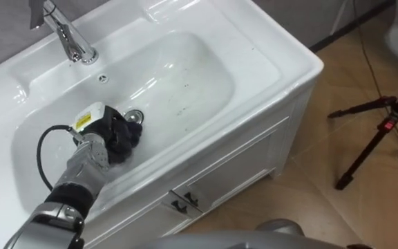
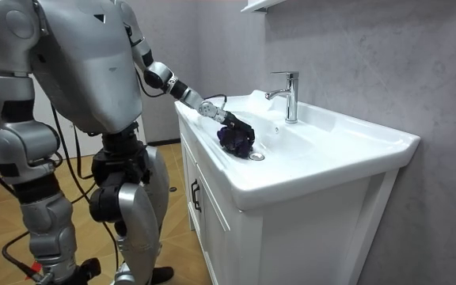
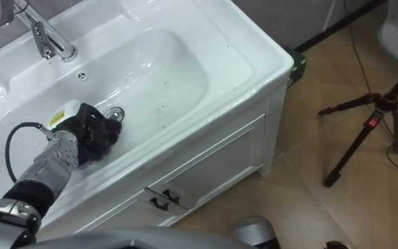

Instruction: Wipe basin

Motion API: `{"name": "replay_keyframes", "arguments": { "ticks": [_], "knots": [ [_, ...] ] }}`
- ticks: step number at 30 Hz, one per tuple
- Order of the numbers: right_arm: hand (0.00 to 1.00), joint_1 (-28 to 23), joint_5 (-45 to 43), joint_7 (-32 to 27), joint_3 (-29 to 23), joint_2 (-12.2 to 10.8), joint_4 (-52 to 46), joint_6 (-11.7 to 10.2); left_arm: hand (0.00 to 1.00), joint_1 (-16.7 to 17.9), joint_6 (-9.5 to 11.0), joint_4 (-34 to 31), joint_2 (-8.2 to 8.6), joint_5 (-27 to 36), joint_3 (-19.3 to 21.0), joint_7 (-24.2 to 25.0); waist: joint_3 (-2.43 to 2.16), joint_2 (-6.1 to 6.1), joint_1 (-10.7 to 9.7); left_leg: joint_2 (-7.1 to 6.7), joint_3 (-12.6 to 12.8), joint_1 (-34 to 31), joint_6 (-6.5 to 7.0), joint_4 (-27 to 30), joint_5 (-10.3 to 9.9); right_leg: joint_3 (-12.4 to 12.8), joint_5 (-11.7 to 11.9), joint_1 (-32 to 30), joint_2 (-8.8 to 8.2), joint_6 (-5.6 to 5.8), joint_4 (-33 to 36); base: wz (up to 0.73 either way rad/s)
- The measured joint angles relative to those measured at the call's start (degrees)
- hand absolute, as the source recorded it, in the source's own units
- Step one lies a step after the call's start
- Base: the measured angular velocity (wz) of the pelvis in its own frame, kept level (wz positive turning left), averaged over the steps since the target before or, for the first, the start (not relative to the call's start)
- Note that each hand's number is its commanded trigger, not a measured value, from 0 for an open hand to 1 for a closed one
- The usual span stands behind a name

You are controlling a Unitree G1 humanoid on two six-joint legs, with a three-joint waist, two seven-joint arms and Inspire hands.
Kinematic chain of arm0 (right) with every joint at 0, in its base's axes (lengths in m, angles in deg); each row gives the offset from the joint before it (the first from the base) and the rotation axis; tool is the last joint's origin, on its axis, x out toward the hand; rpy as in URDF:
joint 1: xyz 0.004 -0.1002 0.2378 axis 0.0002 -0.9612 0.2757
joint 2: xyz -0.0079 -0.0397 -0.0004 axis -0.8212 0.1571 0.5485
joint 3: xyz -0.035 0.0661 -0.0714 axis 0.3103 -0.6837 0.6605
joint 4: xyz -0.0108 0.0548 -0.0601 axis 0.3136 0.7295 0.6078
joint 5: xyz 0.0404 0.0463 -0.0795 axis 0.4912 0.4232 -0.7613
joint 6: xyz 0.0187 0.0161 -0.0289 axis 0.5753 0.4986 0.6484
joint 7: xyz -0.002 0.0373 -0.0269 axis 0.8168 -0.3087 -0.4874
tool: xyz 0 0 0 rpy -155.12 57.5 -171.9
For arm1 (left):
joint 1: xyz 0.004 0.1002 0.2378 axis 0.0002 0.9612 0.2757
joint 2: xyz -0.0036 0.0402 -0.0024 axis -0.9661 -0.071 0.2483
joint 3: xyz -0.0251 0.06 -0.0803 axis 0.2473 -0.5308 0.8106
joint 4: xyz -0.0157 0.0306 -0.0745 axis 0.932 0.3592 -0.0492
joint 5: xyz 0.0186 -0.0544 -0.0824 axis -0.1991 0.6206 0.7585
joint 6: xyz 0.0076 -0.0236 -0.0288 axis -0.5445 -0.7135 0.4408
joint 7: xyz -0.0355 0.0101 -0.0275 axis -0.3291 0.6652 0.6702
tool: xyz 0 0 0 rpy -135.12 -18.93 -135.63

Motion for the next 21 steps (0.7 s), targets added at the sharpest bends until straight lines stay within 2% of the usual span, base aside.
{"name": "replay_keyframes", "arguments": {
  "ticks": [6,8,14,17,21],
  "knots": [
    [0.00,-0.98,0.26,-0.31,0.00,-0.54,-0.78,0.38,1.00,0.02,-0.12,1.26,0.69,-0.90,-0.09,-0.66,0.11,-0.18,-0.32,0.11,1.42,1.11,0.00,-0.41,0.00,1.16,0.02,0.56,0.30,0.04,0.01,-0.09],
    [0.00,-1.35,0.35,-0.39,0.00,-1.00,-0.59,0.56,1.00,0.02,-0.13,2.00,1.03,-0.88,-0.19,-1.57,0.31,-0.48,-0.61,0.11,1.43,1.60,0.00,-0.46,0.00,1.16,0.01,1.02,0.39,0.04,-0.06,0.00],
    [0.00,-2.38,0.08,-0.19,0.05,-1.74,-0.98,2.63,1.00,-0.21,-0.78,2.72,1.95,0.38,-0.08,-2.52,0.26,-0.97,-1.88,0.10,1.78,2.05,0.00,-0.57,0.00,1.40,0.04,1.31,0.26,0.17,-0.46,0.00],
    [0.00,-2.10,0.12,-0.05,0.07,-1.77,-0.41,3.64,1.00,-1.05,-1.16,2.38,2.76,1.78,-0.63,-2.43,0.26,-1.36,-2.88,0.10,2.17,1.91,0.00,-0.45,0.00,1.44,0.15,1.25,0.18,0.34,-0.56,0.00],
    [0.00,-2.17,1.82,0.01,0.21,-2.08,-0.47,4.20,1.00,-3.36,-1.21,1.08,4.64,7.36,-3.62,-2.40,0.24,-1.63,-4.05,0.06,2.81,1.74,0.01,-0.47,0.00,1.44,0.43,1.24,0.29,0.55,-0.87,0.00]
  ]
}}
